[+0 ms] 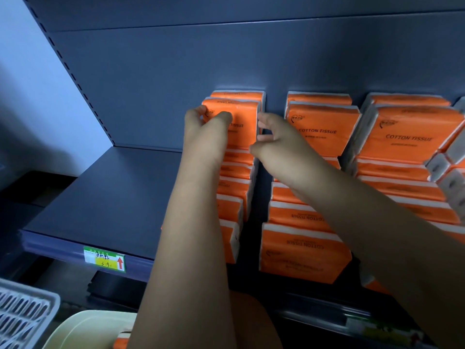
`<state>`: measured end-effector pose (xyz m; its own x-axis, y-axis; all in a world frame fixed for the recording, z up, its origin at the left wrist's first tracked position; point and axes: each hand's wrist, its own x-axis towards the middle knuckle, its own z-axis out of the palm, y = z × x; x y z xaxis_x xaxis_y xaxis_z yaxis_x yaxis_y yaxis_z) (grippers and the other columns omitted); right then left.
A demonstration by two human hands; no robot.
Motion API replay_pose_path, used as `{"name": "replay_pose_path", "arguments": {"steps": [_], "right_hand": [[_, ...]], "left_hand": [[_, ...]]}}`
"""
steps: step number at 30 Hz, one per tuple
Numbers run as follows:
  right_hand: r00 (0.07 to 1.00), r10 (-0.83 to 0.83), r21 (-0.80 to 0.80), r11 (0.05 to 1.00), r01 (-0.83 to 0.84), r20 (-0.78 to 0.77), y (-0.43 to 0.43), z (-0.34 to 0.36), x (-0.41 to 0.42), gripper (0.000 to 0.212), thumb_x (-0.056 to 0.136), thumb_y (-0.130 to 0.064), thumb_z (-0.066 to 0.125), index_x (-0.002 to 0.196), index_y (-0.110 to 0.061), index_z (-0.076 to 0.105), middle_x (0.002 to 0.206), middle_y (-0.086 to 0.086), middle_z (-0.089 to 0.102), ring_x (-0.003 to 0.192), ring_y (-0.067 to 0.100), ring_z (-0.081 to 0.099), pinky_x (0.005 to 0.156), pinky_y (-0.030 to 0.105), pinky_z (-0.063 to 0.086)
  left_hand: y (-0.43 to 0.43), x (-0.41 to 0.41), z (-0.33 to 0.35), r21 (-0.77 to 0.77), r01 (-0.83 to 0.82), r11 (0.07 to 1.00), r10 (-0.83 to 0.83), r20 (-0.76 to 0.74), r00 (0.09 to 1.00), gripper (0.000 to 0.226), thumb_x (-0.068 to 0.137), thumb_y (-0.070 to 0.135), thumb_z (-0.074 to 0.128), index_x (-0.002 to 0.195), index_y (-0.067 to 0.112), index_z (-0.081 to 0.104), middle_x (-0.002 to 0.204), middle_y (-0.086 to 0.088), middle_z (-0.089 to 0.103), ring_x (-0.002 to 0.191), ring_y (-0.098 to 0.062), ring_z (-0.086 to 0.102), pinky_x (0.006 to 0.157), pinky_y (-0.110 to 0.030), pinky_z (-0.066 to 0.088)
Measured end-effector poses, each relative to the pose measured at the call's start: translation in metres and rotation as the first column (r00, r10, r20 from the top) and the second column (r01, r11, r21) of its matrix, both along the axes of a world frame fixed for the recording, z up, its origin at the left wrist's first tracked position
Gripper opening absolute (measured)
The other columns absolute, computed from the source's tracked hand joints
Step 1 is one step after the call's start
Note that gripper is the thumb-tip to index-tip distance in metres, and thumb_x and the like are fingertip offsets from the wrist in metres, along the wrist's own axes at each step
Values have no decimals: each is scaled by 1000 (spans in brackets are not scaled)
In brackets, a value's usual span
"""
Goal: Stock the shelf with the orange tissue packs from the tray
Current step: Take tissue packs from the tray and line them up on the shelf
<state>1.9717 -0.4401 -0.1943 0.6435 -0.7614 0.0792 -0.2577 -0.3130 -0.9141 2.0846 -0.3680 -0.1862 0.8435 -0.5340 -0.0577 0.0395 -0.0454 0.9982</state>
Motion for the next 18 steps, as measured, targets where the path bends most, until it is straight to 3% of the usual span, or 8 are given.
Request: {"name": "replay_pose_path", "arguments": {"steps": [4,7,9,11,13,15,18], "right_hand": [[1000,-11,-11,1000,11,22,0,3,-2,69,96,-8,54,159,-31,37,146,-11,48,110,-2,56,80,15,47],[999,-29,-30,999,29,26,0,4,-3,68,97,-8,54,158,-31,38,135,-10,54,93,-6,57,83,21,53],[999,-32,-47,998,33,26,0,4,-4,68,95,-9,56,158,-30,39,145,-9,52,113,3,60,93,30,55],[999,-25,-70,997,27,28,0,6,-4,69,94,-10,56,158,-28,39,154,-9,47,134,8,51,103,36,53],[1000,-15,-97,995,17,25,3,7,-5,69,95,-10,57,159,-27,38,157,-10,45,137,5,47,100,25,51],[1000,-20,-127,992,22,17,5,8,-7,67,97,-13,57,159,-26,37,156,-10,45,127,0,48,85,7,41],[999,-39,-156,987,41,13,7,10,-10,63,99,-17,57,158,-25,39,146,-10,48,116,-3,44,72,1,32]], "left_hand": [[-2,-4,2,44,14,999,-17,48,999,48,95,32,64,140,28,49,106,20,53,96,2,57,104,-38,52],[-3,-4,1,49,0,999,-3,68,998,49,94,32,65,140,27,50,108,19,53,105,-7,61,105,-42,52],[-3,-3,1,48,-7,999,4,75,997,48,93,32,65,139,27,51,109,15,55,106,-11,62,104,-44,53],[-3,-3,1,59,-17,998,12,84,996,49,92,32,64,139,27,51,115,11,57,108,-14,63,104,-44,53],[-2,-2,1,86,-41,995,31,117,993,49,92,32,63,140,26,52,124,6,59,109,-16,63,100,-40,53],[0,0,1,101,-68,993,50,169,984,47,93,31,60,139,26,52,129,4,57,107,-16,62,91,-34,51],[5,-1,-2,140,-89,986,44,291,956,46,95,30,57,140,25,50,131,8,48,107,-13,55,92,-31,44]]}}
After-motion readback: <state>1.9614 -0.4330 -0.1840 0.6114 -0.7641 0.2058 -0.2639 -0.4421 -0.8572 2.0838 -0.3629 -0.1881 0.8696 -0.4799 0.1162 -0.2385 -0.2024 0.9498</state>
